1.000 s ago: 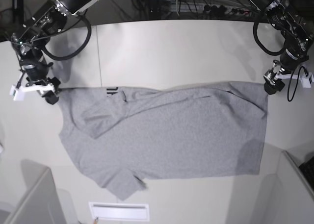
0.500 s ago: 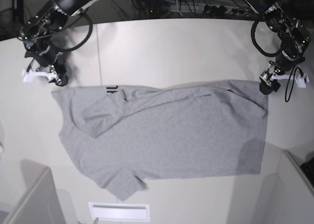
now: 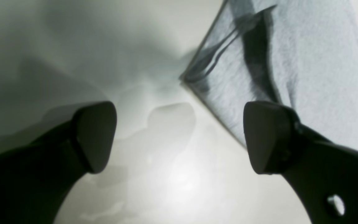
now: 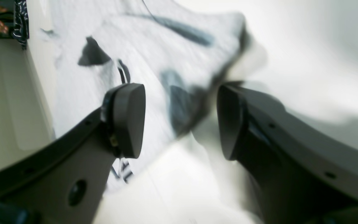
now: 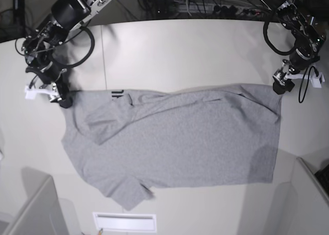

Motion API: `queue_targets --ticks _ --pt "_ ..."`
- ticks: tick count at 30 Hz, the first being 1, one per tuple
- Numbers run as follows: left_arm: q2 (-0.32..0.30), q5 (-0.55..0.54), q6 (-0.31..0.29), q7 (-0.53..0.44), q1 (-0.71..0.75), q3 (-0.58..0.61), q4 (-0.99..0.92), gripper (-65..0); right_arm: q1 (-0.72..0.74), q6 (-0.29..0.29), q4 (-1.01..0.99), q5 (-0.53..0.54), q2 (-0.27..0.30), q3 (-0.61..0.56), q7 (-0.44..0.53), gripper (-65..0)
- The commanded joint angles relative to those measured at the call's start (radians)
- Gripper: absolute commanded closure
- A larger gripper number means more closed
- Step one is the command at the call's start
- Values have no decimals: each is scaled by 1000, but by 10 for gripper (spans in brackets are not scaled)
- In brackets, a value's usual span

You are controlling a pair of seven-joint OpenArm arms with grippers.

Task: Fold the T-shirt properly
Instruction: 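Hold the shoulder edge raised with both grippers above the table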

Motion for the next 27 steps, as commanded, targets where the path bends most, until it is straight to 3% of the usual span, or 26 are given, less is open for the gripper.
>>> queue_targets --ticks 1,5,27 --pt "-15 -15 -5 -11 -3 -5 19 -622 2 -33 -19 -55 4 -3 -19 -356" --pt "-15 -15 -5 -11 -3 -4 13 -622 4 -54 -59 -55 17 -3 4 -356" --pt "-15 -15 -5 -11 -83 4 -148 -622 5 -56 -79 -55 18 -4 16 -354"
